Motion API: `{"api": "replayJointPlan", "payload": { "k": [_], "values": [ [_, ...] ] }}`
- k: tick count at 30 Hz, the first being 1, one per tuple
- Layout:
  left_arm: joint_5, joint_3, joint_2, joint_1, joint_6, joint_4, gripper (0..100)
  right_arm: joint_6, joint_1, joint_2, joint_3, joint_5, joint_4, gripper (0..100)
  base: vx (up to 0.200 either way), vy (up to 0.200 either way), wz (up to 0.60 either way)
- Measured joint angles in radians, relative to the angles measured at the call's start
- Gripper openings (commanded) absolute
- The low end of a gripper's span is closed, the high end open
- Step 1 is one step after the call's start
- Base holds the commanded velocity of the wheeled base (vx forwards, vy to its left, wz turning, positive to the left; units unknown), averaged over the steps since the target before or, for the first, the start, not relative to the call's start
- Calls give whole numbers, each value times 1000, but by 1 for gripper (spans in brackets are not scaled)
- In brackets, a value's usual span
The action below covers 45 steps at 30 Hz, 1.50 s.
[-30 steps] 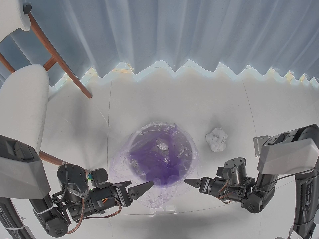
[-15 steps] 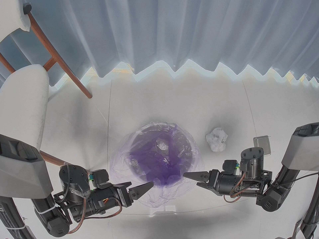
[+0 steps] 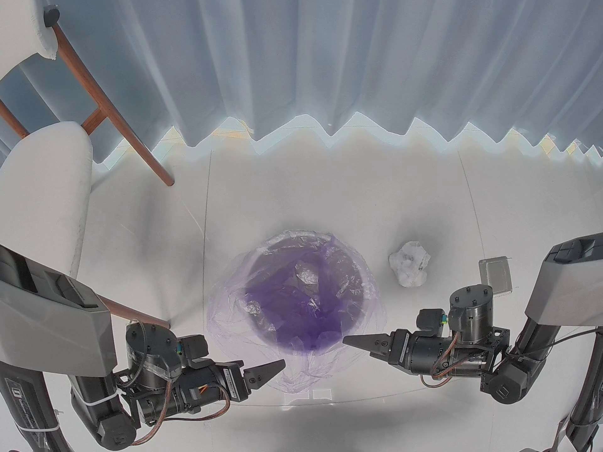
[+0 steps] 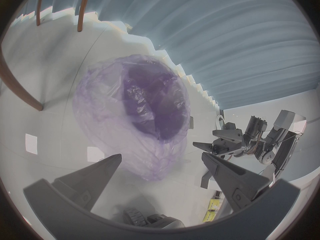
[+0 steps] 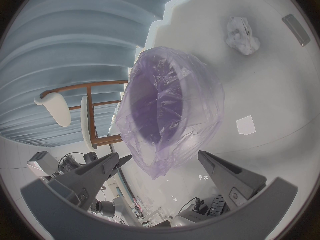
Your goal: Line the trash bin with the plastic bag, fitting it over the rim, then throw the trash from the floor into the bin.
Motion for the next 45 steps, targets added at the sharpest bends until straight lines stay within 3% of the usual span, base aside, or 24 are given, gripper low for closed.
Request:
{"api": "replayJointPlan", "payload": {
  "k": [10, 21, 22, 45],
  "values": [
    [31, 7, 43, -3, -1, -1, 100, -31, 1, 33, -4, -35, -26, 100, 0, 0, 0],
    [69, -66, 101, 22, -71, -2, 100, -33, 8, 47, 0, -38, -30, 100, 0, 0, 0],
    [69, -66, 102, 23, -72, -3, 0, -33, 9, 50, 0, -38, -31, 100, 0, 0, 0],
    [120, -37, 117, -17, -58, -1, 0, -33, 10, 76, -5, -39, -31, 100, 0, 0, 0]
  ]
}}
